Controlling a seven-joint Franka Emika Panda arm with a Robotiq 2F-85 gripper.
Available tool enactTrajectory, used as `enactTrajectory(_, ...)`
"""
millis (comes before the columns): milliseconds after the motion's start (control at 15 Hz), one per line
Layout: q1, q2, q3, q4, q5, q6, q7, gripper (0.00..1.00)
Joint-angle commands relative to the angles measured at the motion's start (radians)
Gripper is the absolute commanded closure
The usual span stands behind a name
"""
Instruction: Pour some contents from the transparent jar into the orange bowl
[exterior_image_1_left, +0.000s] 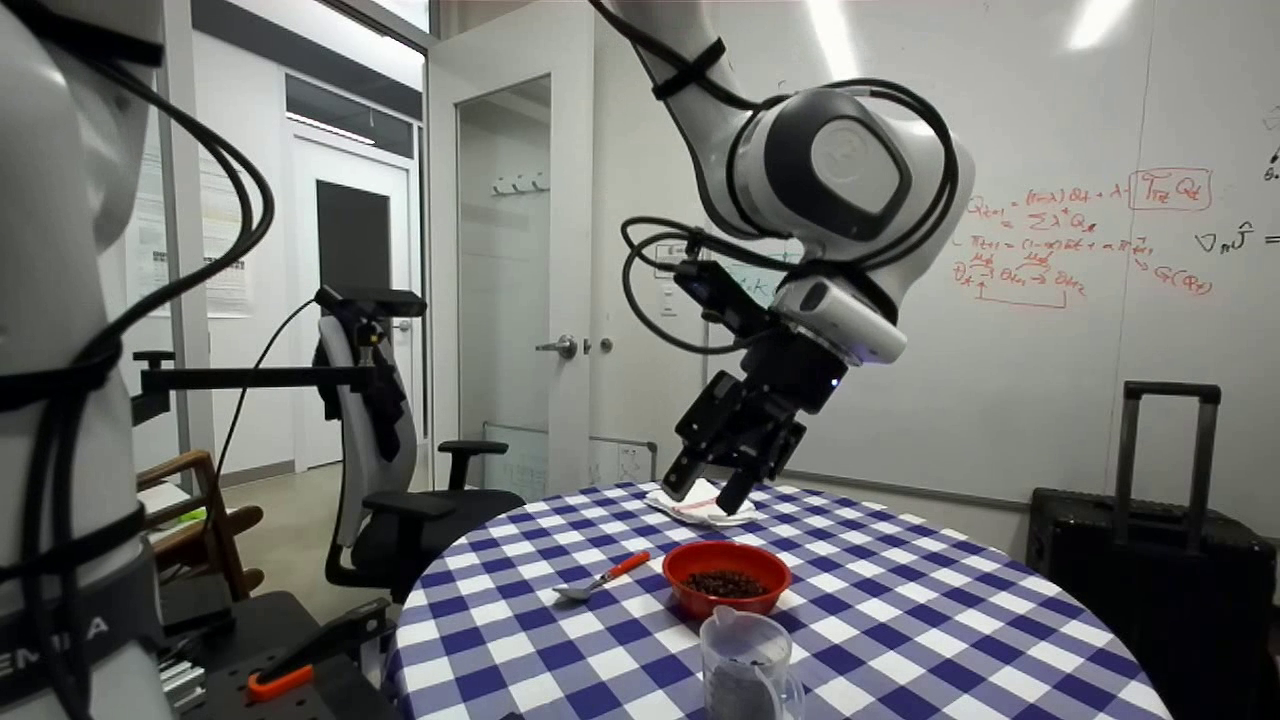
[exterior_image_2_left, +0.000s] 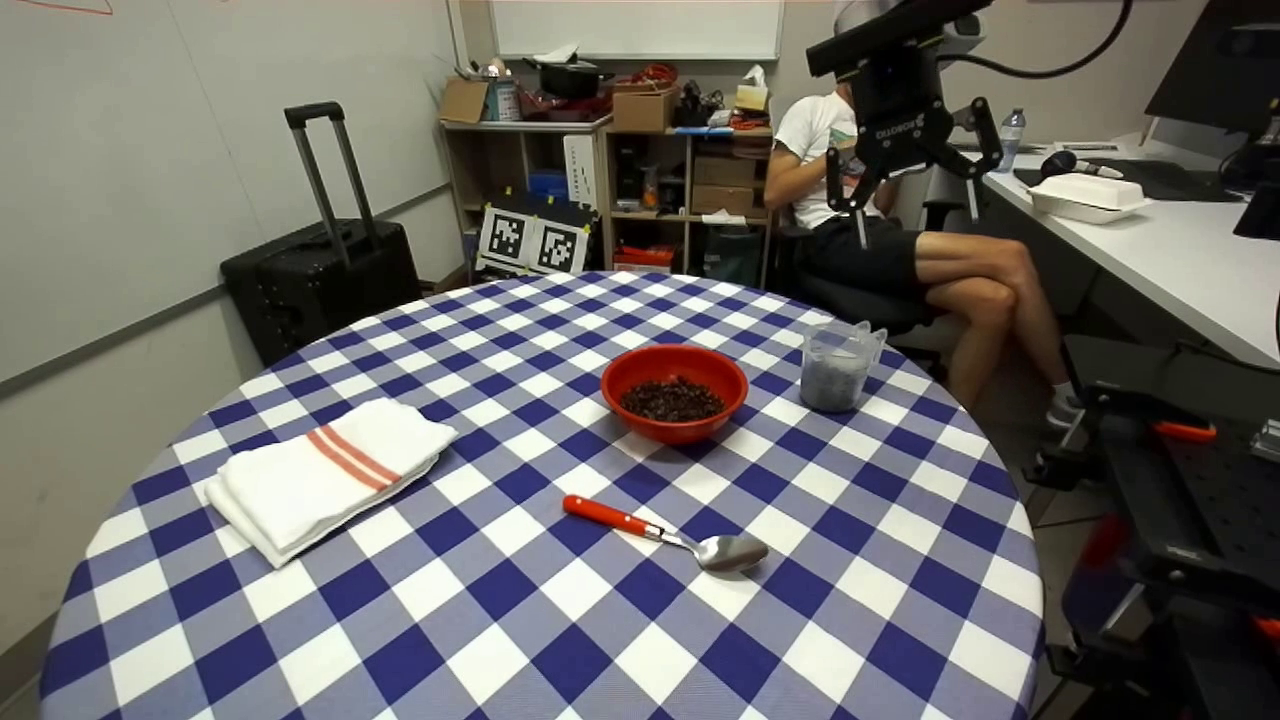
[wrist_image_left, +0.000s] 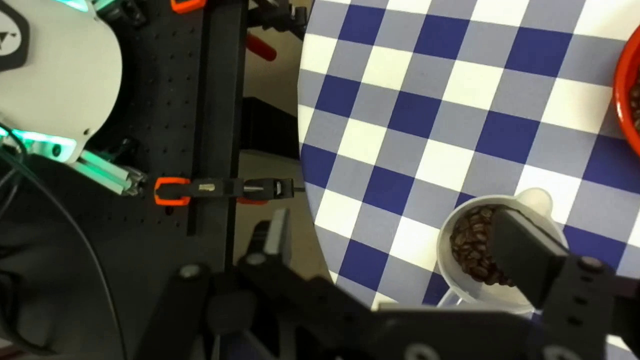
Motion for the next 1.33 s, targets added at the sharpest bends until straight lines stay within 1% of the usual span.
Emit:
enactTrajectory(0, -0.013, 0.089, -0.019, 0.016, 0.136, 0.041, 0.068, 0.0)
enactTrajectory(267, -0.028, 0.126, -0.027, -0.024, 0.297, 0.092, 0.127, 0.0)
enactTrajectory(600, -0.037, 0.105, -0.033, -0.126, 0.507, 0.193, 0.175, 0.0)
enactTrajectory(800, -0.03, 0.094, -0.044, -0.168, 0.629, 0.282, 0.191, 0.0)
enactTrajectory(933, -0.016, 0.079, -0.057, -0.19, 0.672, 0.369, 0.22, 0.0)
enactTrajectory(1067, 0.009, 0.057, -0.077, -0.21, 0.643, 0.478, 0.281, 0.0)
enactTrajectory(1200, 0.033, 0.051, -0.099, -0.213, 0.535, 0.542, 0.358, 0.0)
enactTrajectory(1267, 0.047, 0.051, -0.112, -0.208, 0.442, 0.543, 0.407, 0.0)
